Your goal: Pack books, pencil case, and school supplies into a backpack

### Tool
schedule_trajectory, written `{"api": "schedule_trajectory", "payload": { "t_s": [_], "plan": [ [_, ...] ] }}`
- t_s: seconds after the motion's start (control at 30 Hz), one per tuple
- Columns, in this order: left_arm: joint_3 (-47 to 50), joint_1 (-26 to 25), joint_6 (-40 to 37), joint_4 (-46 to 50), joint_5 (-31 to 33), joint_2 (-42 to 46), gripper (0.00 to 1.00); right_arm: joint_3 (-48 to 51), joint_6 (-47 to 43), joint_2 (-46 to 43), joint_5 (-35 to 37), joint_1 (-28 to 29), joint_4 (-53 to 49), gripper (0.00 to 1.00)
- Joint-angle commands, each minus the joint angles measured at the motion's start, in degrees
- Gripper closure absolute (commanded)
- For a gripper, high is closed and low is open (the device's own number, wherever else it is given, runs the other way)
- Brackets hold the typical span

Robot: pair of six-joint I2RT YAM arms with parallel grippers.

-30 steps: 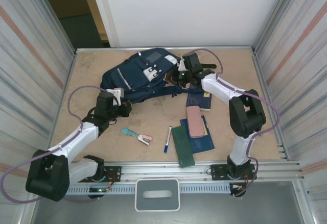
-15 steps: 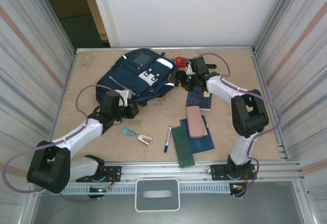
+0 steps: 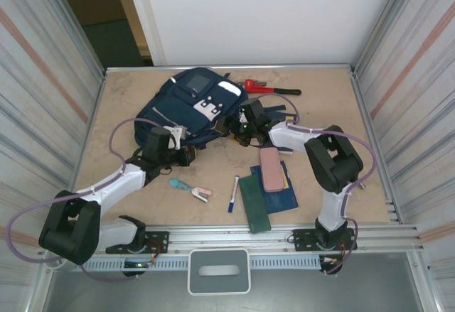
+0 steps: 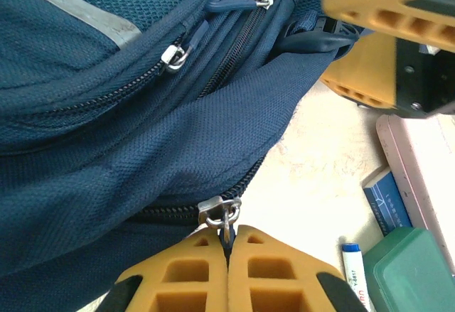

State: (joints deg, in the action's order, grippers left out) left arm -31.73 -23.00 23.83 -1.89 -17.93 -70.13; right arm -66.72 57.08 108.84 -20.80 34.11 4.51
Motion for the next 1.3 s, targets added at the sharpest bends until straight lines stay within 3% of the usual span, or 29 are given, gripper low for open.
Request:
{"api": "schedule_trajectory", "payload": {
  "t_s": [0.0,0.1,0.23,0.33,0.5,0.67,0.83,1.27],
  "plan": [
    [-0.4,-0.4,-1.1,-1.8,1.3,0.8,1.0,-2.9,4.0,3.1,1.7,0.1,2.7,0.26],
    [-0.3,-0.5,-1.3,-0.6,3.3,1.2,1.0,-4.0,4.9,4.6,1.2,0.2,3.6,0.45],
    [-0.8,-0.6,-1.1,3.6,9.0,2.3,1.0,-3.2,3.8,3.6,1.3,-1.0,3.8,0.84],
    [-1.9,-1.2,-0.7,9.2,16.8,3.6,1.0,-1.9,1.9,1.3,0.3,-2.6,3.7,1.0],
    [-3.4,-1.8,-0.6,17.0,28.3,4.8,1.0,-2.5,-3.6,-2.2,-3.6,-4.8,-0.3,1.0],
    [-3.9,-1.2,0.0,20.6,34.7,5.7,1.0,-4.7,-10.2,-4.4,-7.6,-7.7,-7.4,1.0],
    [-4.4,0.0,-2.7,20.1,32.1,6.2,1.0,-9.1,-16.0,-3.2,-10.6,-8.7,-14.6,1.0],
    [-8.2,-10.5,-4.6,19.5,27.3,4.2,1.0,-26.3,-16.3,5.9,-11.1,-5.5,-18.7,1.0]
  ]
}}
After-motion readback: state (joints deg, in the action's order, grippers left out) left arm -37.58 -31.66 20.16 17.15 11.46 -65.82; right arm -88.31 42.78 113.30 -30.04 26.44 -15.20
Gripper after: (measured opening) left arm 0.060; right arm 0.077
